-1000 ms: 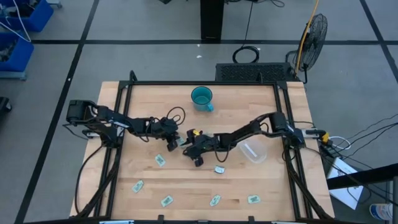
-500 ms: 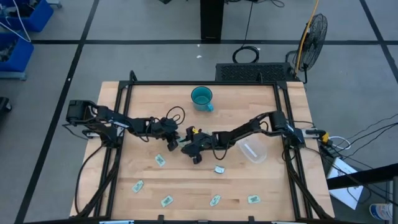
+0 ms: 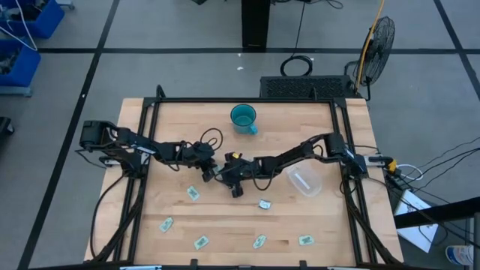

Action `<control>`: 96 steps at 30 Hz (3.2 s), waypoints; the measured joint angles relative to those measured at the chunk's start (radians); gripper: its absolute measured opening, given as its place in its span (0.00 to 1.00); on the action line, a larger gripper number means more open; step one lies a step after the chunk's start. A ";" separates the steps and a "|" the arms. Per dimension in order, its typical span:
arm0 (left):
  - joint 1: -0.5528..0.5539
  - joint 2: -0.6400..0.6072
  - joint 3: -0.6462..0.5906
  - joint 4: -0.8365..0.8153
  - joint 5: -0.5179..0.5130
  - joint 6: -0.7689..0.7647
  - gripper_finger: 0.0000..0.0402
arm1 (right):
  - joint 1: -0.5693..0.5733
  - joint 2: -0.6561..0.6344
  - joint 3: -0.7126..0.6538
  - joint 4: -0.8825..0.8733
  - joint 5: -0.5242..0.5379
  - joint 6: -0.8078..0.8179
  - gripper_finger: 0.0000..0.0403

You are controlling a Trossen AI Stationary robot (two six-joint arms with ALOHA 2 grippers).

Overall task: Pick and place Stevia / Truvia into bins
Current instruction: Put the white stevia packet into the transparent container

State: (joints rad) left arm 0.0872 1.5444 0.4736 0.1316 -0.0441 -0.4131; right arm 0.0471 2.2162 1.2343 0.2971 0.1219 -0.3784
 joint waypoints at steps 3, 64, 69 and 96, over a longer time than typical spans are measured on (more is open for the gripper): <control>0.000 0.000 0.000 0.000 0.000 -0.010 0.32 | -0.002 0.001 0.000 -0.008 -0.004 0.021 0.33; 0.000 -0.261 0.003 -0.176 -0.115 0.003 0.32 | 0.012 -0.112 -0.003 -0.076 0.146 -0.127 0.20; 0.000 -0.261 0.003 -0.175 -0.115 -0.005 0.32 | -0.023 -0.079 -0.002 0.044 0.135 -0.028 0.37; 0.000 -0.262 0.003 -0.185 -0.115 0.012 0.32 | -0.083 -0.056 0.000 -0.019 -0.021 0.103 0.04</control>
State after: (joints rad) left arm 0.0875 1.2827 0.4767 -0.0536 -0.1593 -0.4012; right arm -0.0358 2.1602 1.2344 0.2784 0.1013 -0.2752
